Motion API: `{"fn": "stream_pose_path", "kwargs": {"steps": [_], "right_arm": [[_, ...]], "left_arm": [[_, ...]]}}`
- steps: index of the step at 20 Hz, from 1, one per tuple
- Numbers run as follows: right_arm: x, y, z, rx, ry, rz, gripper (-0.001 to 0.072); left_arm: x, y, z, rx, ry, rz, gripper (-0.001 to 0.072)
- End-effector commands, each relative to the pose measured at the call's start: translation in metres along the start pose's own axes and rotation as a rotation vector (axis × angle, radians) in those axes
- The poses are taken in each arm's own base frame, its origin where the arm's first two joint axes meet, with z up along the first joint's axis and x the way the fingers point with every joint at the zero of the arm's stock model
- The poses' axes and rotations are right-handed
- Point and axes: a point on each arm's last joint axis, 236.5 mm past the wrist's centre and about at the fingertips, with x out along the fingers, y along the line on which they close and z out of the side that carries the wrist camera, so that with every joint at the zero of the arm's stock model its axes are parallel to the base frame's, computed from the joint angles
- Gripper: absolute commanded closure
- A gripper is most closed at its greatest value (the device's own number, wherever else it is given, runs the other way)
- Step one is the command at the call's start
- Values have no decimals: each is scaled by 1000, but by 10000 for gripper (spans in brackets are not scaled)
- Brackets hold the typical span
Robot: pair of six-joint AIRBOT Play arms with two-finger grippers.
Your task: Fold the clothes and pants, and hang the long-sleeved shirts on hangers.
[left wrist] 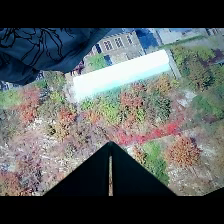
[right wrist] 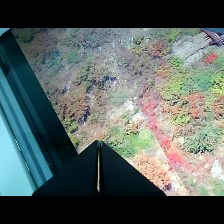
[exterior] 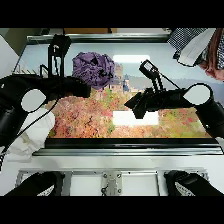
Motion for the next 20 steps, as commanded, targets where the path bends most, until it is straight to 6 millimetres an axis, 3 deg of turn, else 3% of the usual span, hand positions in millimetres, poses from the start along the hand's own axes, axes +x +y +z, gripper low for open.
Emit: {"fn": "stream_pose_path", "kwargs": {"steps": [1, 9, 12, 13, 14, 15, 20], "right_arm": [[0, 0, 0, 1, 1, 1, 687], [0, 0, 0, 1, 1, 1, 687], [0, 0, 0, 1, 1, 1, 686], [0, 0, 0, 0, 1, 2, 687], [0, 0, 0, 1, 1, 1, 687], [0, 0, 0, 0, 1, 2, 687], [0, 0, 0, 0, 1, 2, 687]], "left_arm": [[0, 0, 0, 1, 0, -1, 684], [-1, 6, 0, 18, -1, 22, 684], [-5, 40, -7, 104, 44, 166, 683], [-9, 56, -20, 121, 104, 231, 559], [-12, 77, -38, 115, 187, 306, 128], [-13, 97, -57, 61, 269, 369, -13], [1, 208, -181, -222, 566, 574, -13]]}}
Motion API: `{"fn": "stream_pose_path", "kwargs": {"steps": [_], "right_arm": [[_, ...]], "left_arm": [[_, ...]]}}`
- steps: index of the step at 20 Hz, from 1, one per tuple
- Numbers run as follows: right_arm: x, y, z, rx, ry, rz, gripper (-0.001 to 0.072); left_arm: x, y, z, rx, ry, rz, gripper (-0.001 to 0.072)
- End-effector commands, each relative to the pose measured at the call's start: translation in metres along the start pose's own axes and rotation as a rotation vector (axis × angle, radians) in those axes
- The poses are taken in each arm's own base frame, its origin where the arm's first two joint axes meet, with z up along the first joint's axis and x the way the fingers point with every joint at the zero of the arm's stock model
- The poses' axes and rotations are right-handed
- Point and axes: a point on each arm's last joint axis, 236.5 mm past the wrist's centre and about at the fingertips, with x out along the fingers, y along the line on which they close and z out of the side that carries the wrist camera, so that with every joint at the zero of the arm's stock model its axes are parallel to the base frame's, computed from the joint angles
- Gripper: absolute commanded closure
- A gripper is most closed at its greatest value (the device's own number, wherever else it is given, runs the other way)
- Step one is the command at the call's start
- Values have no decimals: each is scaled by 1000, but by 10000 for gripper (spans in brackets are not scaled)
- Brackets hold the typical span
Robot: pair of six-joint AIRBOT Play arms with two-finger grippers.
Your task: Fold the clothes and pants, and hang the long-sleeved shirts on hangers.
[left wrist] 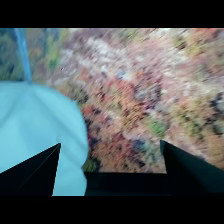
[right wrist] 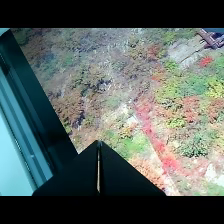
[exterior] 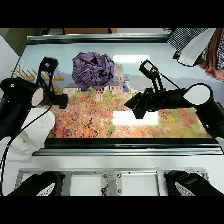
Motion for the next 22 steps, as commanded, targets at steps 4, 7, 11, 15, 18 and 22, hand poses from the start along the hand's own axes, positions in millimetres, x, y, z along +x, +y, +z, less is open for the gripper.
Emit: {"fn": "stream_pose_path", "kwargs": {"steps": [4, 7, 11, 15, 18, 22], "right_arm": [[0, 0, 0, 0, 1, 1, 687], [0, 0, 0, 0, 1, 1, 686], [0, 0, 0, 0, 1, 1, 687], [0, 0, 0, 0, 1, 1, 687], [0, 1, 1, 4, -3, 6, 687], [-1, 25, 11, 57, -43, 106, 686]], "left_arm": [[99, 109, -114, -308, 277, 161, -13], [119, 127, -142, -381, 291, 174, -13], [138, 106, -168, -429, 333, 108, -13], [135, 100, -177, -420, 374, 103, 684], [96, 99, -135, -370, 284, 102, 684], [-10, 26, -43, -200, -54, -96, 684]]}}
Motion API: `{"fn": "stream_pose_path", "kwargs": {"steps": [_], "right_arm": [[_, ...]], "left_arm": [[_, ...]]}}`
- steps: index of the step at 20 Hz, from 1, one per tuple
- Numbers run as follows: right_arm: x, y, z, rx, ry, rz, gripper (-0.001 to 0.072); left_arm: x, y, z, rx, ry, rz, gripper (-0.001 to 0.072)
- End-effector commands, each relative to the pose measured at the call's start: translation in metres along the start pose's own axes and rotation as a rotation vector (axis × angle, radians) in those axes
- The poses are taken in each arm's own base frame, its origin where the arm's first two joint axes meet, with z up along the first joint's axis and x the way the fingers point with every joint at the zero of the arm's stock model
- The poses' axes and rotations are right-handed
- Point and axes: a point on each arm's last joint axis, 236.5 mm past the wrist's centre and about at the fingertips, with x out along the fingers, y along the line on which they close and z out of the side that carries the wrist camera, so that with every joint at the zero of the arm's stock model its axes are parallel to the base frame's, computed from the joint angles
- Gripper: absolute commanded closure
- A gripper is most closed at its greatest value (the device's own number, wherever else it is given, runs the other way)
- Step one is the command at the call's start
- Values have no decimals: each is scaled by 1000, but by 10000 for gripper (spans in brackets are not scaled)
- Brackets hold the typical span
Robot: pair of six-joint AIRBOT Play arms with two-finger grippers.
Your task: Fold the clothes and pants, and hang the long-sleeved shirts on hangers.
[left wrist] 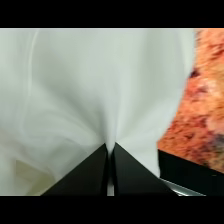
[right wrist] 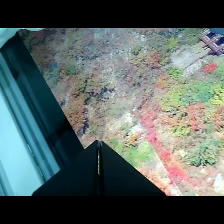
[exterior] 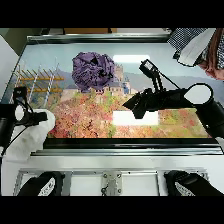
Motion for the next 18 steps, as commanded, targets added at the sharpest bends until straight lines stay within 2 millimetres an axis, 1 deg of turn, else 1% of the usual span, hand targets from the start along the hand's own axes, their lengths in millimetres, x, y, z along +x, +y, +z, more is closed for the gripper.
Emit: {"fn": "stream_pose_path", "kwargs": {"steps": [1, 2, 3, 4, 5, 6, 7, 8, 9, 11, 13, 14, 15, 16, 17, 18], "right_arm": [[-2, 11, 6, -6, -24, 46, 692], [-8, 0, 8, -1, -30, 8, 692], [-20, -16, 14, 28, -47, -57, 692], [-38, -38, 22, 62, -77, -149, 692], [-60, -58, 30, 86, -114, -247, 692], [-87, -80, 39, 115, -165, -358, 692], [-116, -98, 46, 155, -227, -459, 692], [-141, -110, 51, 193, -287, -535, 692], [-164, -118, 53, 225, -336, -595, 692], [-200, -127, 53, 271, -405, -679, 691], [-225, -132, 49, 288, -438, -738, 692], [-234, -135, 47, 294, -449, -760, 691], [-240, -137, 46, 299, -456, -777, 692], [-245, -138, 44, 304, -460, -789, 692], [-246, -139, 42, 310, -454, -792, 691], [-244, -139, 38, 316, -440, -786, 689]], "left_arm": [[-104, -86, 20, 164, -219, -251, 684], [-136, -116, 19, 225, -282, -344, 685], [-162, -142, 15, 270, -326, -419, 685], [-188, -168, 10, 317, -369, -492, 685], [-209, -190, 6, 360, -403, -549, 684], [-227, -216, 3, 412, -434, -603, 685], [-241, -239, 1, 455, -454, -646, 685], [-250, -266, 1, 495, -474, -683, 684], [-255, -291, 5, 517, -491, -711, 684], [-255, -342, 18, 547, -524, -748, 684], [-249, -391, 37, 529, -535, -799, 684], [-243, -411, 46, 522, -530, -809, 683], [-235, -425, 55, 513, -521, -808, 679], [-228, -433, 65, 503, -516, -799, 454], [-221, -435, 77, 481, -509, -791, 107], [-212, -431, 89, 456, -485, -775, 49]]}}
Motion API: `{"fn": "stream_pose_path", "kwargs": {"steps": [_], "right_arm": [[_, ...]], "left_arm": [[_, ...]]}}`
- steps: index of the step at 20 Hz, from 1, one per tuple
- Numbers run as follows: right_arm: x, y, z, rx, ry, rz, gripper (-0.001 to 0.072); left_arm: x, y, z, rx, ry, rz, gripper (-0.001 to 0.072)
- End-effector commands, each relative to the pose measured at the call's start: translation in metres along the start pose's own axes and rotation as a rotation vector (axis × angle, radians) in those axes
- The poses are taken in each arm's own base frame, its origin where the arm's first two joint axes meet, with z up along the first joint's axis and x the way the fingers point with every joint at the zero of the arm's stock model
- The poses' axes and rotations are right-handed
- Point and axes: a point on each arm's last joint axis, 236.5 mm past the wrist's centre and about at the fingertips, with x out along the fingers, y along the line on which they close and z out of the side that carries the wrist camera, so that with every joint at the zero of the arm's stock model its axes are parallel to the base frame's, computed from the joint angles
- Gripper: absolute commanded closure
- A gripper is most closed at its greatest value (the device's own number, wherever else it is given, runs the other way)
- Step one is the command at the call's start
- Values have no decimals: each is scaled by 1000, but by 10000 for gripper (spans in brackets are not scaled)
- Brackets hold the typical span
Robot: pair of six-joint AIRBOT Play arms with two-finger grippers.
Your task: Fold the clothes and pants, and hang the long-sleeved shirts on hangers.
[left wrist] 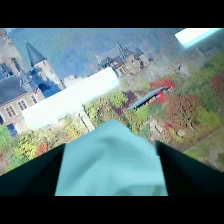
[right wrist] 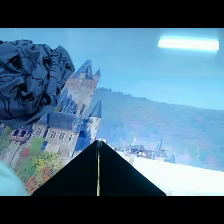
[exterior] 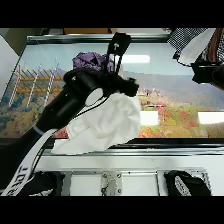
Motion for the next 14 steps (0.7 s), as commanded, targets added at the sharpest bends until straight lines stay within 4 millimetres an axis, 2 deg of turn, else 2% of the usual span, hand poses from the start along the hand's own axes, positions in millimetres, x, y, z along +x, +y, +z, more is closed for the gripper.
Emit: {"fn": "stream_pose_path", "kwargs": {"steps": [1, 3, 4, 5, 6, 7, 8, 10, 12, 14], "right_arm": [[-8, -12, -5, 21, 20, -32, 685], [-6, -7, -20, 25, 84, -11, 682], [-5, -5, -30, 29, 127, 3, 680], [-2, -4, -40, 35, 171, 16, 626], [1, -4, -50, 44, 206, 25, 427], [6, -5, -60, 54, 243, 32, 197], [10, -6, -70, 66, 275, 38, 107], [20, -11, -91, 93, 330, 42, 103], [27, -15, -111, 120, 378, 44, 103], [32, -17, -129, 141, 420, 47, 103]], "left_arm": [[36, 28, 15, -65, 24, 30, 49], [41, 70, 3, -82, 103, 97, 49], [45, 89, -11, -40, 161, 126, 49], [50, 105, -26, 9, 228, 141, 49], [59, 111, -44, 59, 303, 111, 49], [67, 110, -60, 93, 359, 55, 49], [78, 106, -73, 108, 399, -20, 49], [98, 94, -91, 191, 426, -155, 49], [117, 88, -115, 393, 466, -232, 49], [133, 79, -129, 519, 472, -277, 49]]}}
